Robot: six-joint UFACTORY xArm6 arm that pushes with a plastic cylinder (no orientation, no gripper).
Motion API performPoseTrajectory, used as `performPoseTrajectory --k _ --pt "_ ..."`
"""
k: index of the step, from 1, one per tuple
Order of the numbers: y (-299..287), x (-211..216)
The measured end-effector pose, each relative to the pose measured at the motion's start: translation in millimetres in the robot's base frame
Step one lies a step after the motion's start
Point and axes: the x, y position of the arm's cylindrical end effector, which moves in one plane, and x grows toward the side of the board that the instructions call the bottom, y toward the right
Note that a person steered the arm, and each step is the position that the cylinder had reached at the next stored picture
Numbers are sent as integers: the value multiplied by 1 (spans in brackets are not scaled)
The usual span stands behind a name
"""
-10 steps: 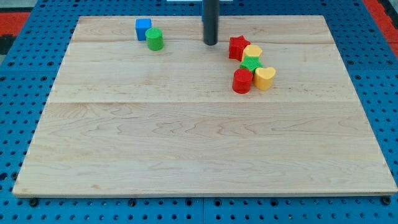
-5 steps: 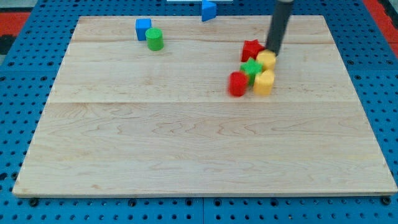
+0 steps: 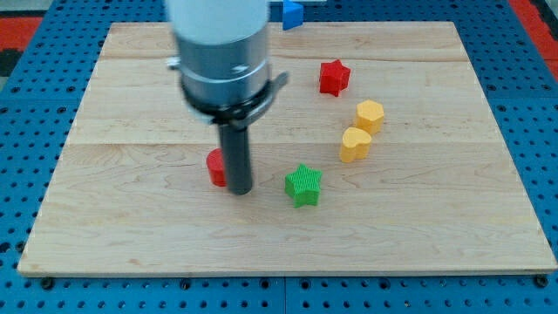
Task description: Separate green star and red circle from group of blocks
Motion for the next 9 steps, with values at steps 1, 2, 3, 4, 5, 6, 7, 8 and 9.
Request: performPoseTrajectory --k 1,2,3,4,5,6,7,8,9 --pt "11 13" --pt "88 22" --pt "148 23" --pt "161 17" --pt "122 7" --pt "55 10" --pt "89 18" --pt "54 4" --pt "10 -14"
